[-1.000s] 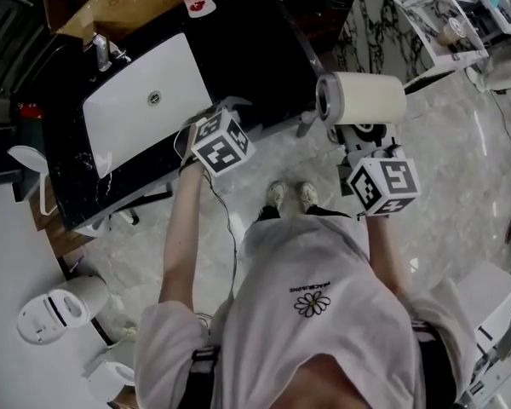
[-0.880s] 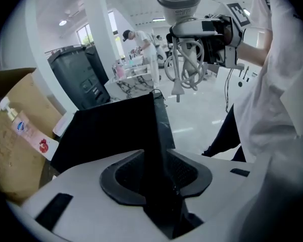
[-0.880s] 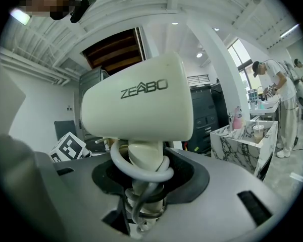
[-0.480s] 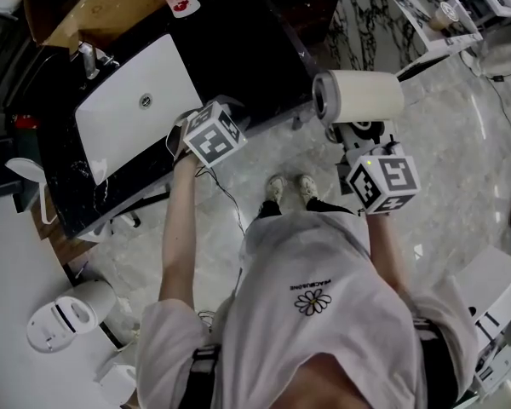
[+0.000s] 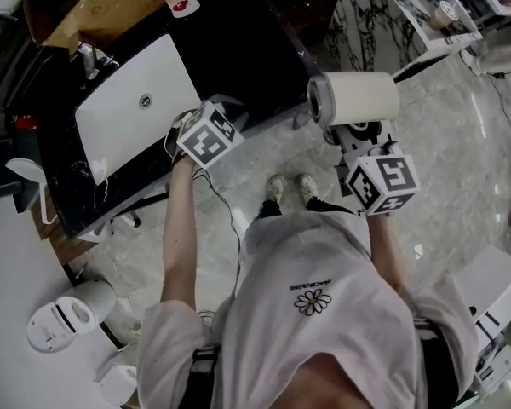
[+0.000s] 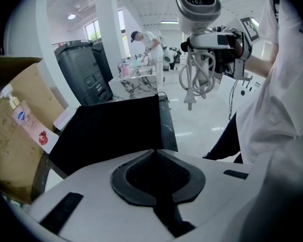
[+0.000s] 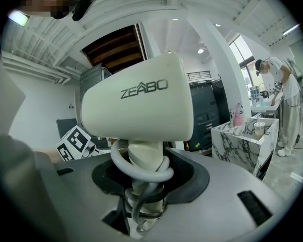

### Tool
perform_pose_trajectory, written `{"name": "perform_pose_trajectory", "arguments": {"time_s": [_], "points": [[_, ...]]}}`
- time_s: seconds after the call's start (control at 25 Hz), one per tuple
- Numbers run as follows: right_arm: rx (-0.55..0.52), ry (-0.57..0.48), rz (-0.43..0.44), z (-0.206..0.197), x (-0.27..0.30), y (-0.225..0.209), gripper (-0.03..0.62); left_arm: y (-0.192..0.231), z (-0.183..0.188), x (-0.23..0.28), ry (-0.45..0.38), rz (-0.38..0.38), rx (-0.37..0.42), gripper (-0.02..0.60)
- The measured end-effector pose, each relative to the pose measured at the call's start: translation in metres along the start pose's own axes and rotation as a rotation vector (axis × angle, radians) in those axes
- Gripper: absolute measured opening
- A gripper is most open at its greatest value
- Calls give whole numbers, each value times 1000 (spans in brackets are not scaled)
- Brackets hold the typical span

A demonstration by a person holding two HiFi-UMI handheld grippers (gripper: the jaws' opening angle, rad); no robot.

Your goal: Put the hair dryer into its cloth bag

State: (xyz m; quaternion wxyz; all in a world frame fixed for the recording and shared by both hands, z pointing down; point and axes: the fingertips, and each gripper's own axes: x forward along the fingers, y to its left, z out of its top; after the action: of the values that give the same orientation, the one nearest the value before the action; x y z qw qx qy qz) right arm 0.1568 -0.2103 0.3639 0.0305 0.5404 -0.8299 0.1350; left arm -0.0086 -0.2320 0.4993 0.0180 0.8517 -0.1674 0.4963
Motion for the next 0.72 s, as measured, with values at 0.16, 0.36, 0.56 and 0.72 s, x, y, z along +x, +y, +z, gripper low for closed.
{"name": "perform_pose_trajectory", "arguments": {"time_s": [0.16,0.36,0.56,0.72], "points": [[15,34,58,-2,2,9,167,11,10,-13,-71,47,-35,26],[84,166,183,-15,12,22,167,24,32,-34,-181,111,-75,26],[172,366,305,-42,25,35,167,36,44,-46,-250,161,-99,25],[230,533,399,-66,33,49,167,43,51,-53,-294,194,-118,23]]}}
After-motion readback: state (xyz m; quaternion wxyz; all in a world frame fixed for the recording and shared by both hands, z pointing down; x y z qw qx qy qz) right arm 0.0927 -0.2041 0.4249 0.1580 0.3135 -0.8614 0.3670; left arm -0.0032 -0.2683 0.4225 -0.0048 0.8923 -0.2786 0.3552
